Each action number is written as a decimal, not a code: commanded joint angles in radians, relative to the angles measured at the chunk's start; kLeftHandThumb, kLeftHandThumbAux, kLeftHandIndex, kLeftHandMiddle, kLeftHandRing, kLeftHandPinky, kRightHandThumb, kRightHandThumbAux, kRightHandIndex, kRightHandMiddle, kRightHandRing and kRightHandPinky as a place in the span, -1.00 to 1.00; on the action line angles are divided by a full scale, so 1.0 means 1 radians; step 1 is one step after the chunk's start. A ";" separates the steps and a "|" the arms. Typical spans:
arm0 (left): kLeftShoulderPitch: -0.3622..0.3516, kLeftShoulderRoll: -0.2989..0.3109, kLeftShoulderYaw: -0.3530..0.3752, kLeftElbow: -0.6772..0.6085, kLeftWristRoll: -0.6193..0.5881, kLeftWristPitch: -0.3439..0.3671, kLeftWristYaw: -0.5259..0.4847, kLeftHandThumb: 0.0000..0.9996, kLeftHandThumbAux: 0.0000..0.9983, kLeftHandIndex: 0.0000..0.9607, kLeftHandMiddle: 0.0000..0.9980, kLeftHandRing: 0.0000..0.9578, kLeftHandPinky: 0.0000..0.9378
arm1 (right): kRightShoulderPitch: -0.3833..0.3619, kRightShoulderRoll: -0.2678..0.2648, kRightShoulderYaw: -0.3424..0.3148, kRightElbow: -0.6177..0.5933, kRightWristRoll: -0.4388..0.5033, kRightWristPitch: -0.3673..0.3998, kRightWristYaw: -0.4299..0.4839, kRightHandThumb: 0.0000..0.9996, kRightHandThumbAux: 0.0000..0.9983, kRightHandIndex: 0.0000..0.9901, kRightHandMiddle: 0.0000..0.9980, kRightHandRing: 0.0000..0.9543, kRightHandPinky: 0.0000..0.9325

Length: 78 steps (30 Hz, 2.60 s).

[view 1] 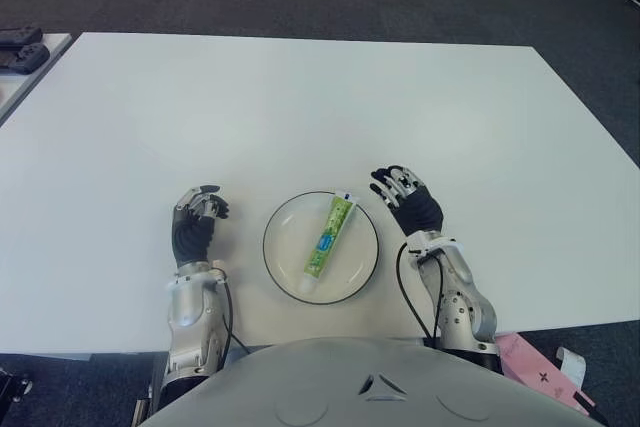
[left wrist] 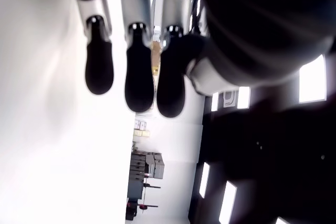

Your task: Put the toothpaste on the table into the plate.

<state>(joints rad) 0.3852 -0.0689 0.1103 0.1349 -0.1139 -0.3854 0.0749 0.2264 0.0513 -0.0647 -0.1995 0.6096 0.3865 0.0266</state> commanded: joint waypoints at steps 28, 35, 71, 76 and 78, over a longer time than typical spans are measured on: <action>0.022 0.000 0.002 0.046 0.006 0.048 -0.017 0.40 0.44 -0.10 0.22 0.26 0.23 | 0.006 0.025 -0.052 0.141 -0.060 -0.042 -0.051 0.42 0.45 -0.13 0.01 0.06 0.07; 0.024 -0.001 0.001 0.044 0.014 0.048 -0.011 0.40 0.44 -0.10 0.23 0.27 0.26 | 0.012 0.018 -0.045 0.170 -0.103 -0.105 -0.033 0.42 0.45 -0.14 0.01 0.06 0.08; 0.019 -0.006 0.007 0.027 0.002 0.075 -0.010 0.41 0.44 -0.10 0.20 0.25 0.23 | -0.172 0.008 0.001 0.899 -0.687 -0.967 -0.297 0.41 0.47 -0.13 0.04 0.12 0.18; 0.018 -0.004 0.008 0.035 0.001 0.064 -0.015 0.41 0.44 -0.10 0.20 0.25 0.23 | -0.178 0.004 0.007 0.913 -0.696 -0.993 -0.315 0.41 0.46 -0.13 0.04 0.12 0.16; 0.016 -0.003 0.009 0.041 -0.002 0.053 -0.021 0.40 0.44 -0.10 0.20 0.25 0.23 | -0.177 -0.001 0.013 0.914 -0.705 -0.993 -0.320 0.41 0.46 -0.13 0.04 0.12 0.15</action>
<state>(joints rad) 0.3855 -0.0718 0.1130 0.1271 -0.1101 -0.3579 0.0660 -0.0317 0.0502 -0.0564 0.6061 -0.0612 -0.5997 -0.2833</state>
